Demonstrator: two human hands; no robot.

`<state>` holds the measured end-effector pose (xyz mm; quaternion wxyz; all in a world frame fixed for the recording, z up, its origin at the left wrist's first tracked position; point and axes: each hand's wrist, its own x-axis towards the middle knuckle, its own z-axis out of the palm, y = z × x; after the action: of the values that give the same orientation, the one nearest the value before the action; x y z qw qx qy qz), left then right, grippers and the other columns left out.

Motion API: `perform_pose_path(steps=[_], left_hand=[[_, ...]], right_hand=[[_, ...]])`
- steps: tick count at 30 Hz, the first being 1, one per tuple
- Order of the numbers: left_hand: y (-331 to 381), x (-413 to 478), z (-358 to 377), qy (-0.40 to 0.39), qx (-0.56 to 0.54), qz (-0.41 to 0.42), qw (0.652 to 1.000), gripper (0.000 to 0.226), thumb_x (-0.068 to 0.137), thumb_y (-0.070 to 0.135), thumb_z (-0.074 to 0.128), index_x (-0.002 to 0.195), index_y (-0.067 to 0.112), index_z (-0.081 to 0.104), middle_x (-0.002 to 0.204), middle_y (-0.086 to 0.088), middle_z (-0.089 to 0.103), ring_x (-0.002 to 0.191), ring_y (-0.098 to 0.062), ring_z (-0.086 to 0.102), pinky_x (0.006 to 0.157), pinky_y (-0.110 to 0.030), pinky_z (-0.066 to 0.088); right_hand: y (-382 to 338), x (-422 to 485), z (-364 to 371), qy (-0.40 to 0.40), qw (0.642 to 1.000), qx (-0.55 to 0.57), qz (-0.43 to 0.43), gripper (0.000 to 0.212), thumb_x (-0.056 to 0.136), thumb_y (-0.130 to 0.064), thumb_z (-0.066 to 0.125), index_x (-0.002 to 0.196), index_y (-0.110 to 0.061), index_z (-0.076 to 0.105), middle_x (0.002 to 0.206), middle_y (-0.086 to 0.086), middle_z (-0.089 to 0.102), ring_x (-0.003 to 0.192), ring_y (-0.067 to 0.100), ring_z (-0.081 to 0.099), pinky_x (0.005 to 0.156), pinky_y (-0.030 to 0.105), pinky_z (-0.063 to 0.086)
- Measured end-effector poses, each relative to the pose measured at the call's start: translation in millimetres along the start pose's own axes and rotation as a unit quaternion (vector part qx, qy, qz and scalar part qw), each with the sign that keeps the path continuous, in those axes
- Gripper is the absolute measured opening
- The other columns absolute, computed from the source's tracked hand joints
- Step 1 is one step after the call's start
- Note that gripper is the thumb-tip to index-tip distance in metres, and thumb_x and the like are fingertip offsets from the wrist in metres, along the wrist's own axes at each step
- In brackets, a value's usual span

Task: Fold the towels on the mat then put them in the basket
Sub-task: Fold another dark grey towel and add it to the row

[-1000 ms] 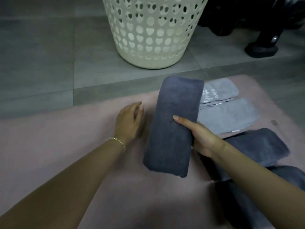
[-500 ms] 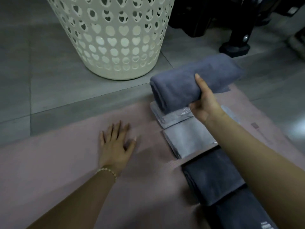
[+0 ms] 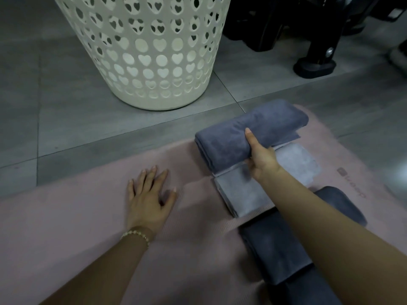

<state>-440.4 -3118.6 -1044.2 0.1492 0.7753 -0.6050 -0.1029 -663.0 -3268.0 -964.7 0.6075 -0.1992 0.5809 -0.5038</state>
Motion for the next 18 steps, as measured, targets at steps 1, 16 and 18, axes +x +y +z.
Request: perform_pose_path(steps=[1,16,18], left_hand=[[0,1,0,-0.001,0.002,0.000,1.000,0.071,0.082,0.066,0.016,0.145,0.036,0.029,0.157,0.008,0.019,0.146,-0.016,0.009,0.117,-0.039,-0.004],[-11,-63,-32,-0.120,-0.019,0.027,0.992,0.100,0.063,0.077,0.004,0.150,0.028,0.014,0.159,0.004,0.009,0.147,-0.014,0.006,0.118,-0.031,0.002],[-25,-83,-53,-0.104,-0.068,0.023,0.992,0.106,0.063,0.084,0.011,0.147,0.022,0.027,0.154,0.001,0.028,0.142,-0.016,0.024,0.117,-0.030,0.014]], right_hand=[[1,0,-4,0.001,1.000,-0.005,-0.002,0.054,0.080,-0.024,0.074,0.126,-0.005,0.054,0.123,0.008,0.064,0.109,0.023,0.063,0.097,0.039,0.050],[17,-94,-33,-0.002,0.930,-0.341,-0.135,0.059,0.089,-0.019,0.064,0.138,-0.005,0.033,0.136,0.013,0.044,0.110,0.021,0.048,0.095,0.025,0.038],[34,-124,-21,-0.065,0.892,-0.412,-0.172,0.063,0.089,-0.020,0.063,0.142,-0.007,0.031,0.142,0.010,0.040,0.126,0.024,0.044,0.106,0.032,0.036]])
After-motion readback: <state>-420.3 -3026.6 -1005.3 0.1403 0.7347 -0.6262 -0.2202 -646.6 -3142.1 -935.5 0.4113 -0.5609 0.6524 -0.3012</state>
